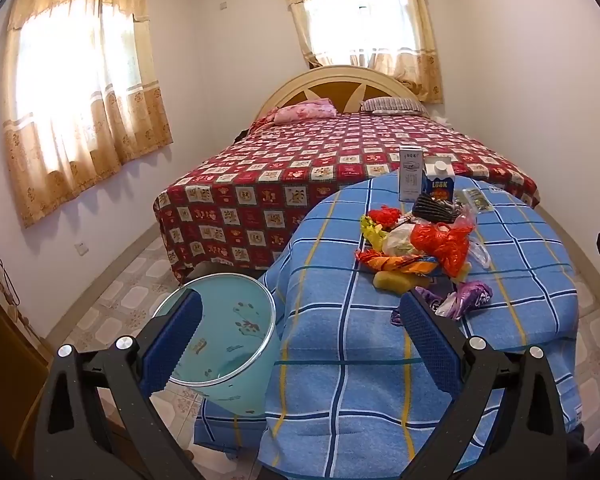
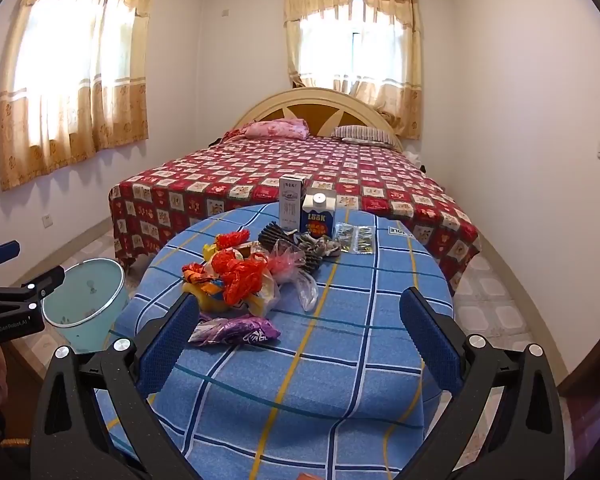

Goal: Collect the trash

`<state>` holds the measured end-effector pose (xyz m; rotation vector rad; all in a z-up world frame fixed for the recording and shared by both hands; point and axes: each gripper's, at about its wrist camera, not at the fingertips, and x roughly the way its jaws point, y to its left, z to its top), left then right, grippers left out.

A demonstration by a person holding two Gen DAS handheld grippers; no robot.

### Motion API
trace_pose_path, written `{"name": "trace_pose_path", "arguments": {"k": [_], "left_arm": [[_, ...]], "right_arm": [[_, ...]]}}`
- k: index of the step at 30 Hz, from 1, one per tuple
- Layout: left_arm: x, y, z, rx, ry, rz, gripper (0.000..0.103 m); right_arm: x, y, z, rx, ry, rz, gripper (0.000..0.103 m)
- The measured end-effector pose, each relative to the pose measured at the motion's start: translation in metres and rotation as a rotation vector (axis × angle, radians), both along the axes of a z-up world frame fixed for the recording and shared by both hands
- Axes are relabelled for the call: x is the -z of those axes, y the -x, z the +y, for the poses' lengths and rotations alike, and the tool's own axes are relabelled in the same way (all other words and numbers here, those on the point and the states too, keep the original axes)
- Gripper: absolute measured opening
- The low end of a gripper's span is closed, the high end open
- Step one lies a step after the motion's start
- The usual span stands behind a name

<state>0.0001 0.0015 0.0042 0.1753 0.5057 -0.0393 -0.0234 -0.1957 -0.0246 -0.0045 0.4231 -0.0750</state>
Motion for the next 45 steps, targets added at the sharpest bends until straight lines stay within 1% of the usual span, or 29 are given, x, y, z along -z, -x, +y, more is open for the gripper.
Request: {"name": "trace_pose_path", "arguments": {"k": [18, 45], "left_arm": [[0.0, -0.001, 0.005, -0.004, 0.001, -0.003, 0.097], [0.0, -0.003, 0.01, -0.01, 0.0, -0.005, 0.097]], "right_arm": [[0.01, -0.001, 0.003, -0.005, 0.002, 0.014, 0.098], [0.012, -0.004, 0.0, -0.007, -0.002, 0.026, 0.098]]}}
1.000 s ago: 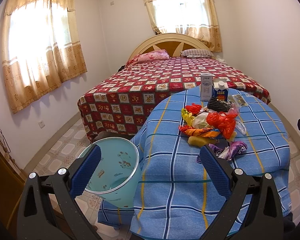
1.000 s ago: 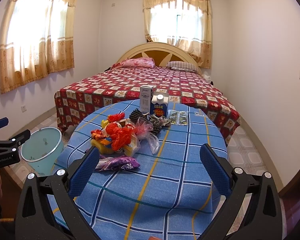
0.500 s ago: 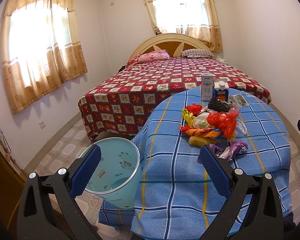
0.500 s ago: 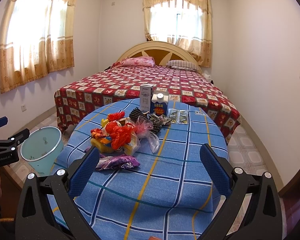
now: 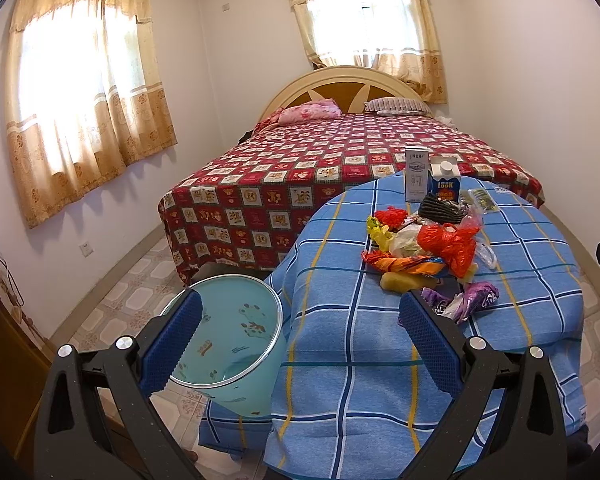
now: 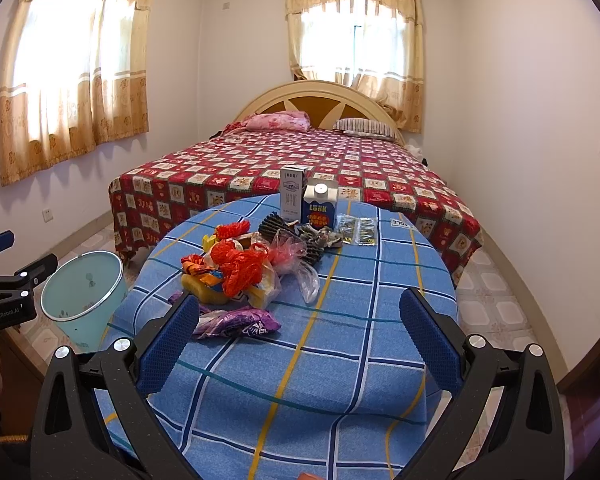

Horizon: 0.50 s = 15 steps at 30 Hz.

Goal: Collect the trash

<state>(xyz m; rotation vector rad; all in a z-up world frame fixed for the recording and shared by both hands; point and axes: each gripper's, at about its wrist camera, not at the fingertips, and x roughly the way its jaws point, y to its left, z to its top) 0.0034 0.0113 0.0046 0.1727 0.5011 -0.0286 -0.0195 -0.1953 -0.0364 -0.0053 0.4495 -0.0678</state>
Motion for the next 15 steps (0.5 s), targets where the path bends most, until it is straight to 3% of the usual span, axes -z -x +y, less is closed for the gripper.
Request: {"name": "trace_pose_path", "arguments": {"k": [15], "left_arm": [[-0.0002, -0.0004, 0.0012, 0.0, -0.003, 0.001, 0.097]], "right_arm": [[0.0003, 0.0, -0.0004, 0.0, 0.0, 0.001, 0.098]]}}
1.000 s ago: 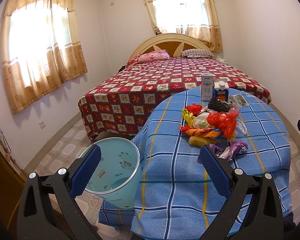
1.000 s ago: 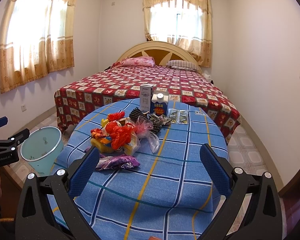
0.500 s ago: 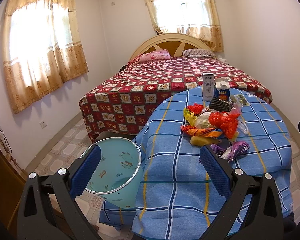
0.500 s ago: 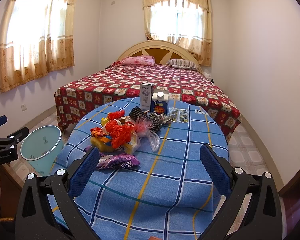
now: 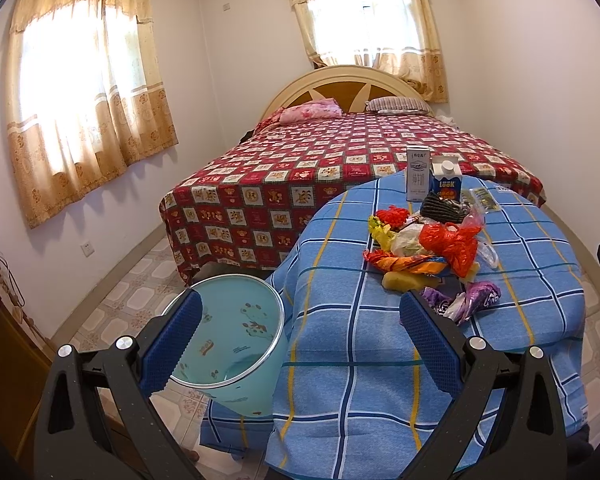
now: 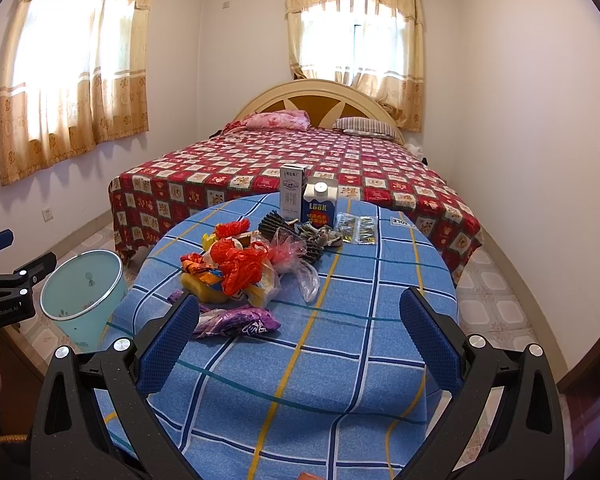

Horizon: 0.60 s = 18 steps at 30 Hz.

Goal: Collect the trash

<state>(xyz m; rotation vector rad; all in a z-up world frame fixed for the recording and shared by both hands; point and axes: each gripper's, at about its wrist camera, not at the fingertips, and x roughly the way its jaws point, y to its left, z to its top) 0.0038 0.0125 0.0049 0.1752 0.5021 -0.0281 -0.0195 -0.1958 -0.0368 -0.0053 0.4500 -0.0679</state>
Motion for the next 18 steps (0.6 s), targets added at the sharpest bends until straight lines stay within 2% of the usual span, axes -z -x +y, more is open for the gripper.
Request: {"name": "trace_pose_path", "arguments": {"k": [18], "left_arm": [[0.002, -0.001, 0.0085, 0.002, -0.001, 0.008, 0.097]], "right_arm": [[0.004, -0.0002, -0.0013, 0.007, 0.004, 0.006, 0.098]]}}
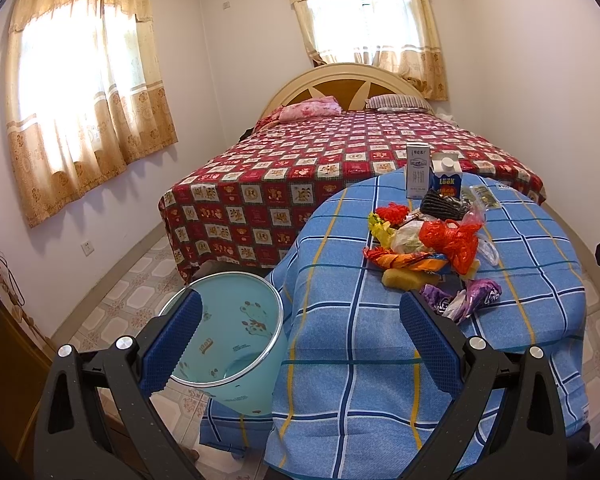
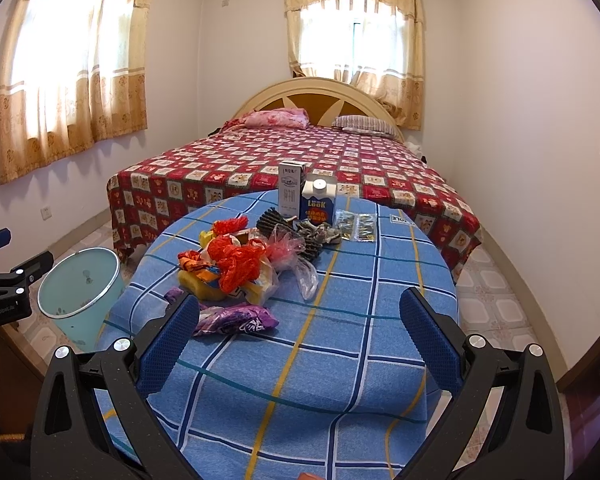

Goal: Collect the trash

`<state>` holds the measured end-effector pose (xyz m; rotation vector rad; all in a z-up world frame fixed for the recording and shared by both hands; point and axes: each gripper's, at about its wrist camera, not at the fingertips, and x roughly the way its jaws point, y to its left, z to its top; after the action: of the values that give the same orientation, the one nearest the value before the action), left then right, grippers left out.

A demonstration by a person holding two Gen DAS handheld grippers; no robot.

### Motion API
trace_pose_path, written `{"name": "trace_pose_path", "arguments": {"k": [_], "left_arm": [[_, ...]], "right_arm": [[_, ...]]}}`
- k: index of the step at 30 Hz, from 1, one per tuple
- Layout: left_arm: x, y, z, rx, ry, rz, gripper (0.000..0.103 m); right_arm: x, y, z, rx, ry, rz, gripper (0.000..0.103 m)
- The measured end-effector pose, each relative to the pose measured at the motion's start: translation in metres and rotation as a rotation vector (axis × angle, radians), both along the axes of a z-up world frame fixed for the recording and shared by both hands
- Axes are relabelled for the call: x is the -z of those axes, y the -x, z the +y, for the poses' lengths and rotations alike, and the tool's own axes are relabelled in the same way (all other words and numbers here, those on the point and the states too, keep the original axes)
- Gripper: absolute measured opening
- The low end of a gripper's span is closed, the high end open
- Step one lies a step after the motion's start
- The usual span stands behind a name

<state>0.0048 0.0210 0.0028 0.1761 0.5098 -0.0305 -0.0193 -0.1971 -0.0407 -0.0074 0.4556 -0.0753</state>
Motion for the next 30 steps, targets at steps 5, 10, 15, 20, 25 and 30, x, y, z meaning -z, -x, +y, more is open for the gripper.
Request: {"name": "trace_pose_path", "arguments": {"k": [5, 10, 15, 20, 25, 30], "left_arm": [[0.011, -0.005, -0.006, 0.002, -0.005, 0.027, 0.097], [0.033, -0.021, -0.022, 0.016, -0.016, 0.07, 0.097], [0.058, -0.046, -0.045, 0.036, -0.012, 0.127, 0.097], [0.075, -0.066, -0.074, 0.053, -0.002, 0.139, 0.097], [0.1, -0.091, -0.096, 0.059, 0.015, 0.204, 0.097], [0.123, -0.101, -0.106, 0.092, 0.039, 0.265, 0.078]], "right_arm": [[0.016, -0.01, -0.007, 0.025, 0.011, 0.005, 0.098], [0.044, -0.029, -0.018, 0.059, 0.033, 0.032, 0.098], [0.072, -0.048, -0.032, 0.082, 0.045, 0.065, 0.098], [0.092, -0.063, -0.05, 0.106, 0.036, 0.074, 0.098], [0.101, -0.07, -0.056, 0.104, 0.033, 0.077, 0.098], [0.115, -0.076, -0.057, 0.09, 0.022, 0.108, 0.098]]}}
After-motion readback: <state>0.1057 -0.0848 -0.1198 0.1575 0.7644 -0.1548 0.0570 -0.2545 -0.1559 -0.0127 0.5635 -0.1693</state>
